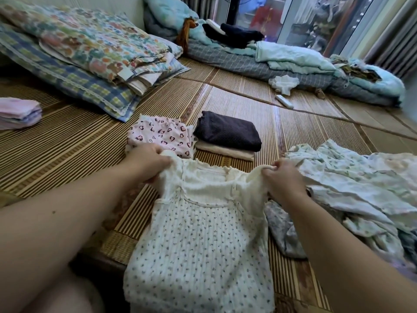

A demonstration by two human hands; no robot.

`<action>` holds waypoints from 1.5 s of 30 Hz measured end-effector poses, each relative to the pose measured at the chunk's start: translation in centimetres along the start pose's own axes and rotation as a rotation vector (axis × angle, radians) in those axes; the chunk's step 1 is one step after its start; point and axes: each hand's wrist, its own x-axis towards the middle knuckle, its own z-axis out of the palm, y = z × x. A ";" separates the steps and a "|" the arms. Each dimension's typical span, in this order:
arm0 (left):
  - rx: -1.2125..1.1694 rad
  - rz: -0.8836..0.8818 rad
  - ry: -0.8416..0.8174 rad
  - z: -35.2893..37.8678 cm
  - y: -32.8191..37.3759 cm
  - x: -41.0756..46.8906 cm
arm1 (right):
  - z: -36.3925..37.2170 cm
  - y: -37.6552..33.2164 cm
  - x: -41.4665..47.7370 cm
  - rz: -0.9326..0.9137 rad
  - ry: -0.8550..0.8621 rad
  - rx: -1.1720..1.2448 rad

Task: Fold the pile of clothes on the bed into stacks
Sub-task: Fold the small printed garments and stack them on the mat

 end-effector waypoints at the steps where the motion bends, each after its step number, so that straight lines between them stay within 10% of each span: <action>1: -0.069 -0.003 -0.090 0.7 0.9 -0.4 | 0.6 -1.0 -0.8 0.018 -0.134 0.076; 5: -0.121 -0.070 -0.508 3.3 2.8 -1.4 | 1.7 -3.4 -2.2 0.160 -0.630 0.275; 10: 0.018 -0.018 -0.033 4.1 0.8 0.8 | 1.2 -1.0 0.9 0.202 -0.270 0.282; 16: 0.137 -0.242 -0.091 5.4 -0.2 2.9 | 4.5 1.4 2.1 0.241 -0.414 0.068; 25: -0.077 -0.030 -0.222 5.0 2.8 4.9 | 2.5 0.7 5.3 0.115 -0.332 0.201; 33: -0.115 0.152 -0.008 2.9 6.1 6.5 | -0.7 0.5 7.0 0.022 -0.263 0.426; 45: 0.349 0.354 -0.239 1.5 -2.9 -4.8 | -1.0 7.7 -7.4 -0.490 -0.454 -0.355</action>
